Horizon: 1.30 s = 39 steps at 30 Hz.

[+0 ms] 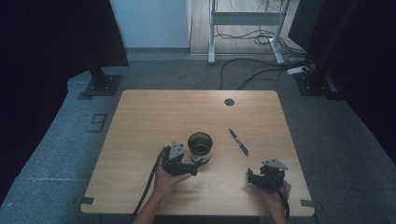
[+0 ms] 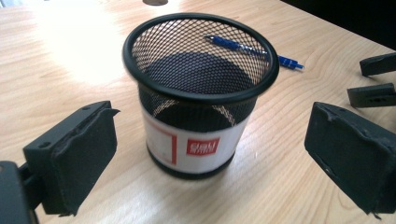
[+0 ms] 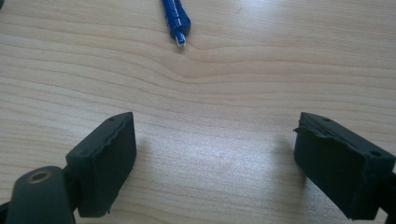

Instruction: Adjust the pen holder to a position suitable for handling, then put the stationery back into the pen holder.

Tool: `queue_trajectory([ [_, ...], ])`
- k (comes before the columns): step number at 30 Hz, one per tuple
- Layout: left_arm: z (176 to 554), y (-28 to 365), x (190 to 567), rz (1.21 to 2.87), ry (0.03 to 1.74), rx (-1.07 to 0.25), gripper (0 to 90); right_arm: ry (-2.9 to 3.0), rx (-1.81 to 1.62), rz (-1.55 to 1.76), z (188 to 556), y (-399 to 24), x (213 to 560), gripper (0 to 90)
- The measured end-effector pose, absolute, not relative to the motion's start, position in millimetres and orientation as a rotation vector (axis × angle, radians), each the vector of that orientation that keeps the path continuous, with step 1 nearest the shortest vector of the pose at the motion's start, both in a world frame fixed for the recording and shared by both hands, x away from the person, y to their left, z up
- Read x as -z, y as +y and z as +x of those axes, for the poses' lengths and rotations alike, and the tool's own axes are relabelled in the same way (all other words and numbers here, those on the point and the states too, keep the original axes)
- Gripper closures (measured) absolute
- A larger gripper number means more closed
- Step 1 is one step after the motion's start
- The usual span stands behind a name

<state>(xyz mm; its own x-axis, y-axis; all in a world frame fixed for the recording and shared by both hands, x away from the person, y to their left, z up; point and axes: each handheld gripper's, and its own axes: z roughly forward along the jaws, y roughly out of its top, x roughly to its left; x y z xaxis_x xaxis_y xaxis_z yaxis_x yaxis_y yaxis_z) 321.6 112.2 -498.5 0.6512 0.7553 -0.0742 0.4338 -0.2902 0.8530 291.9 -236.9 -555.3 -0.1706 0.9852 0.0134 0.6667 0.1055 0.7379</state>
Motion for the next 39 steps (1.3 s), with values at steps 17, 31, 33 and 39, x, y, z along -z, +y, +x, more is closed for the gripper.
queue_trajectory([
  [17, 293.2, 163.2, 517.7, 1.921, 1.021, -0.435, 6.2, 1.896, -0.848, 1.606, 291.8, -237.0, 555.3, 12.5],
  [31, 289.5, 184.3, 527.5, 1.933, 1.076, -0.453, 8.6, 1.893, -0.847, 1.607, 291.9, -237.0, 555.2, 12.4],
  [33, 289.4, 184.3, 528.6, 1.936, 1.077, -0.454, 8.6, 1.894, -0.846, 1.607, 291.8, -237.0, 555.2, 12.5],
  [39, 289.7, 185.7, 530.2, 1.941, 1.082, -0.452, 9.4, 1.901, -0.849, 1.587, 290.9, -236.2, 554.9, 12.8],
])
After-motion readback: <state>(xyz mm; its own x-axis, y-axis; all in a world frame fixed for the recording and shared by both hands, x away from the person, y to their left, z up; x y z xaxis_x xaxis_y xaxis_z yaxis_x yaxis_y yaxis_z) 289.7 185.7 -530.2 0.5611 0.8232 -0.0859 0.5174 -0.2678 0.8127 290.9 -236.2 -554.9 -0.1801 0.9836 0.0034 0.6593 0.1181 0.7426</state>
